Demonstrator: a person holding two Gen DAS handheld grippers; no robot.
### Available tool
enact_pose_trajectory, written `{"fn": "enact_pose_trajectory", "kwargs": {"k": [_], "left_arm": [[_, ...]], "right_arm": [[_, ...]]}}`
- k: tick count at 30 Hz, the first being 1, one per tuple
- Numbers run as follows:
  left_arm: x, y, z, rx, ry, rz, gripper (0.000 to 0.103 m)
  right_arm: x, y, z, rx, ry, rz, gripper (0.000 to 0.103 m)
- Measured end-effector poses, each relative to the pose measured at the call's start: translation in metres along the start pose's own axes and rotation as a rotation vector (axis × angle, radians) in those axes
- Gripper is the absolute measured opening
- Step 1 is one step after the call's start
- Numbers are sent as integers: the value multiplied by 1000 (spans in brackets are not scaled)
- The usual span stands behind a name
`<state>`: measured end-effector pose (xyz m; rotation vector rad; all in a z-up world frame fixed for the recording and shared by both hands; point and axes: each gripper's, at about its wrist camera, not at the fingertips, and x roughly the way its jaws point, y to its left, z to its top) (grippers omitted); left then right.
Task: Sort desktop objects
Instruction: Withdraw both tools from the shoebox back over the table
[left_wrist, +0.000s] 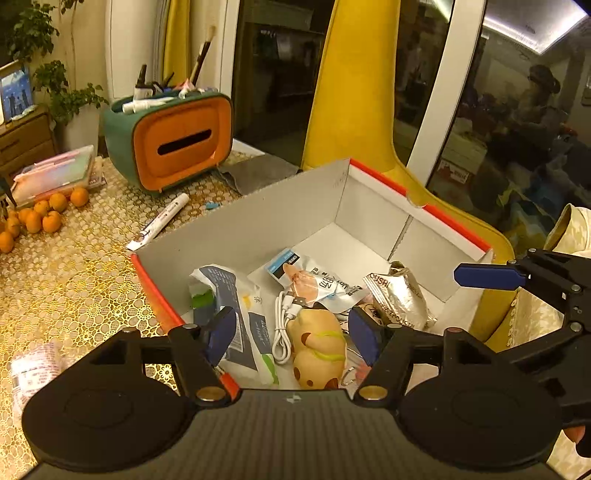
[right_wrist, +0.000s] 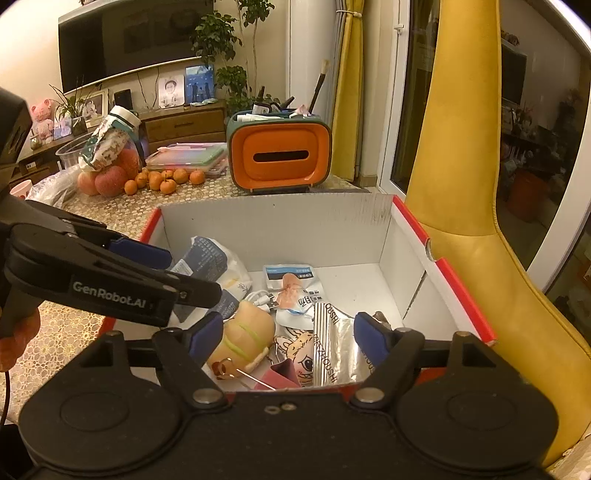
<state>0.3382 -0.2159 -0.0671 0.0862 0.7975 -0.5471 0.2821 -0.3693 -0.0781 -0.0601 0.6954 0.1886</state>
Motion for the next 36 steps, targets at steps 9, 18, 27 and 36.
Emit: {"fn": "enact_pose_trajectory", "kwargs": {"k": [9,18,27,36], "left_arm": [[-40,-1,-12,-32,-64,-16,66],[-86,21,-32,-76,-135,43,67],[-120,66,-64,-118,-172,100,91],[-139,122,-96,-179,-195,191,103]], "right_arm": [[-24,10,0,5,-34,25,87],[-49,50,3,-46,-91,65,89],[-57,103,10,-96,-108,131,94],[-38,145,17,-104,-93,166,98]]}}
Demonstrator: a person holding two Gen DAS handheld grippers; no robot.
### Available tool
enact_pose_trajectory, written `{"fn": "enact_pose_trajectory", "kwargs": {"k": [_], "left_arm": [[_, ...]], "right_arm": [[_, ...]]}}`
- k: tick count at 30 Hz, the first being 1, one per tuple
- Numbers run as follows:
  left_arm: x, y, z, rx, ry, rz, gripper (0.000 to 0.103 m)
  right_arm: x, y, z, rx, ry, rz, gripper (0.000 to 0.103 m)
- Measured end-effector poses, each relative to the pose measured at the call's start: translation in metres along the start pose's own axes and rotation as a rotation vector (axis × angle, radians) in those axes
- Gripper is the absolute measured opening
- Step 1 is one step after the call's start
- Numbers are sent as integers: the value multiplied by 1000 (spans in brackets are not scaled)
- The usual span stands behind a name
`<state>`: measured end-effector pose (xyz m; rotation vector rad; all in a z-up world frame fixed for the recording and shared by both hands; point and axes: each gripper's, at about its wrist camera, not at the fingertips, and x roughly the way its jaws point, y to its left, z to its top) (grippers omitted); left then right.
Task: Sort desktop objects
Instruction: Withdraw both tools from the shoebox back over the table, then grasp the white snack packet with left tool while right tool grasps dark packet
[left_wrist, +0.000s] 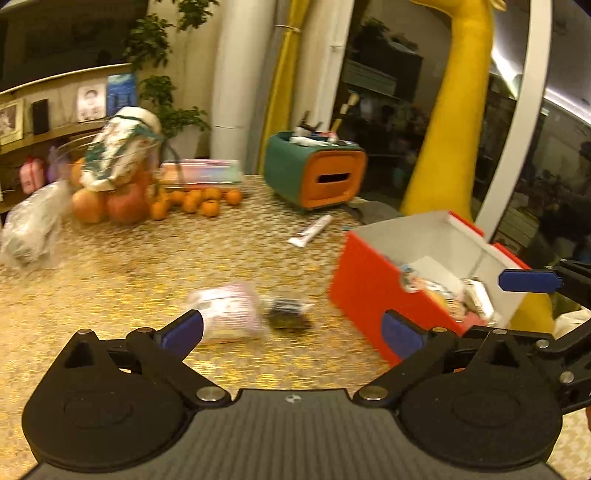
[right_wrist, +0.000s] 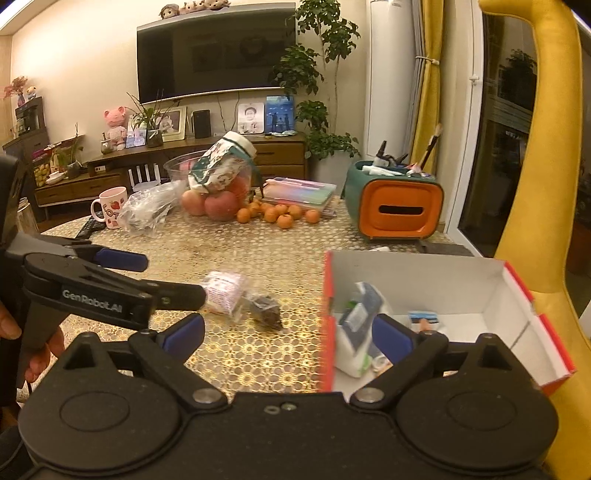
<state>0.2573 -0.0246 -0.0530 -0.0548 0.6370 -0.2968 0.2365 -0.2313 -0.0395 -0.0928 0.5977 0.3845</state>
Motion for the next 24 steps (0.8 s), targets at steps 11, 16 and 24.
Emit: {"fn": "enact_pose_trajectory", "kwargs": {"k": [11,16,24], "left_arm": [[29,37,-23,37,24,53,103],[50,46,-27,26,33,57,103],[83,46,-29,31,20,67,103]], "right_arm": [[45,31,7,-1,29,5,98],[71,32,13,5,61,9,98],[120,31,18,54,140,15,93]]}}
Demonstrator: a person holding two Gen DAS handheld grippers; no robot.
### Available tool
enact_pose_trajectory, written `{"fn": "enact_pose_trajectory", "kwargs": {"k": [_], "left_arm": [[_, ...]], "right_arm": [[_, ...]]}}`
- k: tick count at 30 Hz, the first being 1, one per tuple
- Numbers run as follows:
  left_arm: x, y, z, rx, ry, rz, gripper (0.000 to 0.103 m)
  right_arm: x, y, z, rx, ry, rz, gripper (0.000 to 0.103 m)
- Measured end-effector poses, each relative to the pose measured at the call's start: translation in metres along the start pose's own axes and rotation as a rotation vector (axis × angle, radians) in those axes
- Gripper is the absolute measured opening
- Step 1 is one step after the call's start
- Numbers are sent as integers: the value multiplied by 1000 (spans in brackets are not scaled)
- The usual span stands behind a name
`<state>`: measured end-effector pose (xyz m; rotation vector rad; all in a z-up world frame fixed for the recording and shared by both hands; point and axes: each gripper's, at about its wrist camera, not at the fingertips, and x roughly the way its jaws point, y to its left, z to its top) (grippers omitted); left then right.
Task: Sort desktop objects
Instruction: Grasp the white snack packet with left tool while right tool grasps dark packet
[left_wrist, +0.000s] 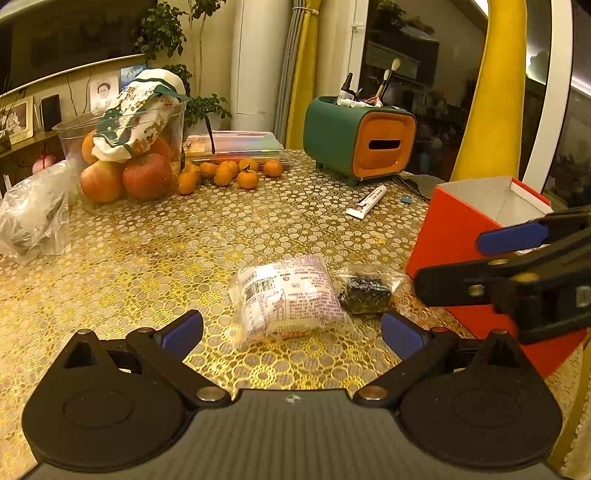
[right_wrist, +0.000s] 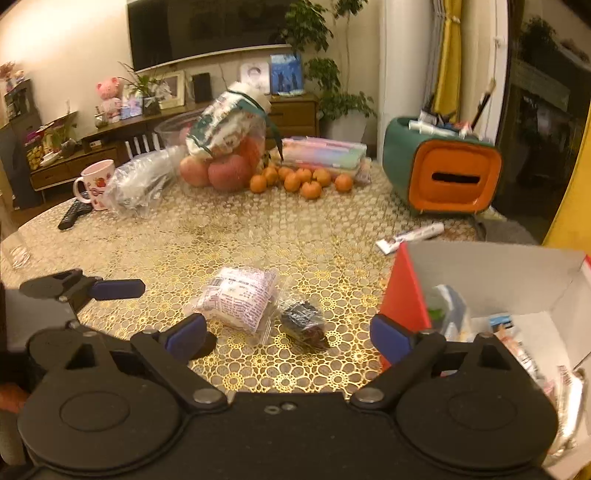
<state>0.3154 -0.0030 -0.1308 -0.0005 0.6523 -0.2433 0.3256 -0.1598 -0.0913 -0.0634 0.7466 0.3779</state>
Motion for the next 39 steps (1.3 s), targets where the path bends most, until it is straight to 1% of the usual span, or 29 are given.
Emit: {"fn": "enact_pose_trajectory", "kwargs": {"k": [3,5,7,8,10,12,15,18,22,25,30,33,37,39], "left_arm": [[13,-2,1,-3,6,5,103],[21,-5,1,-1,10,13,103],[28,-6,0,-3,11,22,103],[31,-6,0,-6,11,28,103],[37,-6,0,-16,13,39,103],[42,-5,-1,-25,17,38,103],[46,-6,-2,-23,18,41,103],[50,-5,-2,-29,21,45,103],[57,-5,-1,-24,35,55,103],[61,-5,1,-15,32,48,103],[67,-8,4,37,37,34,103],[70,-10,6,66,30,12,102],[71,-12,7,94,17,3,102],[72,-12,7,95,14,-3,99]], "right_arm": [[15,-2,1,38,26,-11,90],[25,-1,-1,61,36,-20,89],[31,0,-2,78,26,-47,88],[35,0,-2,96,25,-55,86],[42,-1,-1,144,32,-72,77],[47,1,-1,166,25,-87,74],[52,4,-2,180,8,-130,72],[59,0,-1,228,17,-144,72],[74,-6,-3,272,61,-145,67],[84,-11,-4,300,84,-142,66],[96,-16,-5,312,107,-127,63],[102,-17,-4,315,117,-115,57],[104,-18,-3,305,118,-108,49],[104,-18,-2,301,114,-107,47]]}}
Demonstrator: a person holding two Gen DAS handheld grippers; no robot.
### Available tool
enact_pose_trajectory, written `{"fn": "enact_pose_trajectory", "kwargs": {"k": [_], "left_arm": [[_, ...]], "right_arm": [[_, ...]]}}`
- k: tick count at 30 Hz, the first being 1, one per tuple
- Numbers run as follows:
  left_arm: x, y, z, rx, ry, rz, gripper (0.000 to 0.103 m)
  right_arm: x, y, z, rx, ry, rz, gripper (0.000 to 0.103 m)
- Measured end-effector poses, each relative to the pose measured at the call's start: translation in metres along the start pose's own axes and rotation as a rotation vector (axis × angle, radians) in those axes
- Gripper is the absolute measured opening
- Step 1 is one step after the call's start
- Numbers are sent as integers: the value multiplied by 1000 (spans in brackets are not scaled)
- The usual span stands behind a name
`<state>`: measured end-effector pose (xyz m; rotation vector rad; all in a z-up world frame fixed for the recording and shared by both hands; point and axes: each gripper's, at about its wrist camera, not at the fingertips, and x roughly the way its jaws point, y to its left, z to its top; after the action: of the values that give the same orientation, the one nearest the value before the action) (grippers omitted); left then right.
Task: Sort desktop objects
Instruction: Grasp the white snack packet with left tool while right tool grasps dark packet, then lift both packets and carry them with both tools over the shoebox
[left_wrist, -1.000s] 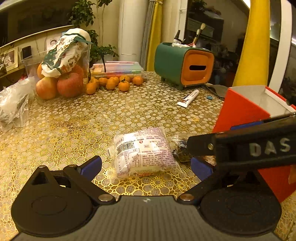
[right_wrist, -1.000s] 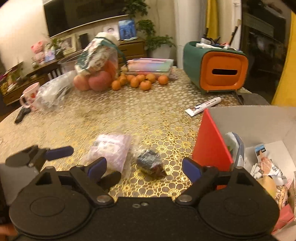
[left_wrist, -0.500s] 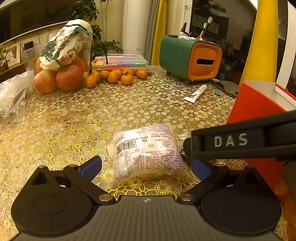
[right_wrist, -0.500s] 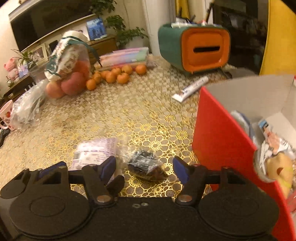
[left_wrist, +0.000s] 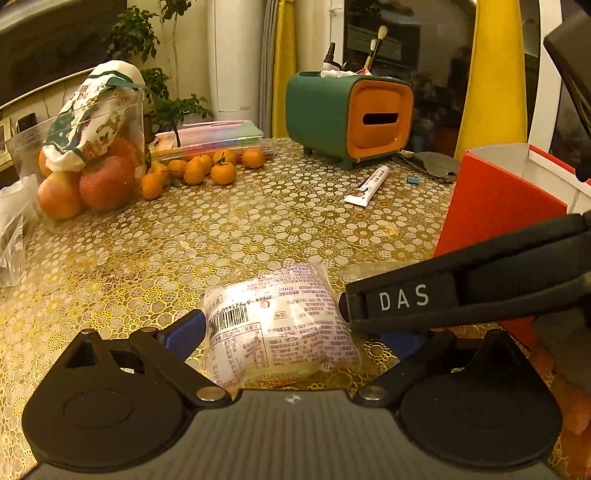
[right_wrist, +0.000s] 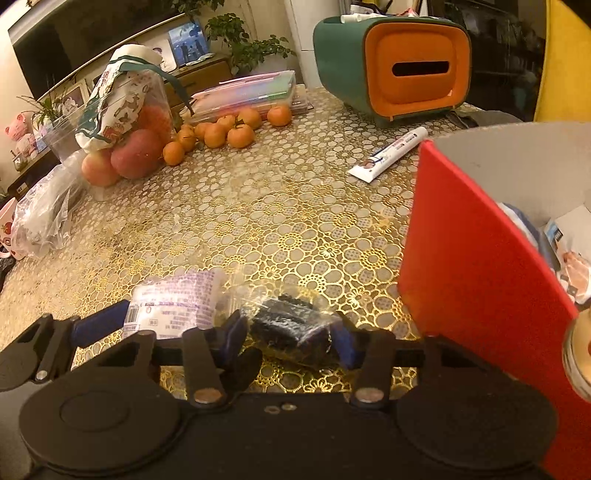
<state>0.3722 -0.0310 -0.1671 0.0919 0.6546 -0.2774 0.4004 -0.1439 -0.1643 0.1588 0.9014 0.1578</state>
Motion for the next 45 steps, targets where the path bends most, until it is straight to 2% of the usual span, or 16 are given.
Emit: {"fn": "enact_pose_trajectory", "kwargs": {"k": [1,3,7,12,27,38,45], "left_arm": [[0,0,0,3,-1,1,97],[-1,1,-2,12,-4,10,87],[-3,7,-2,-12,-11,2,81],[-9,12,-3,-55,-17,-7,69],[-51,21,-15,-161,-8,21,65],[-101,11,-16,-203,-17,36,65],[-135,-5,-11,-207,-18,20,65]], "right_arm": [[0,0,1,-1,-2,-1,47],[-1,0,1,0,-15,-7,45],[-4,1,2,-12,-28,-3,40],[-8,4,2,-39,-44,-9,38],[-45,0,-12,-38,-43,32,38],[-90,-2,-29,-49,-54,80,38],[-124,-9,-36,-56,-65,116,38]]}}
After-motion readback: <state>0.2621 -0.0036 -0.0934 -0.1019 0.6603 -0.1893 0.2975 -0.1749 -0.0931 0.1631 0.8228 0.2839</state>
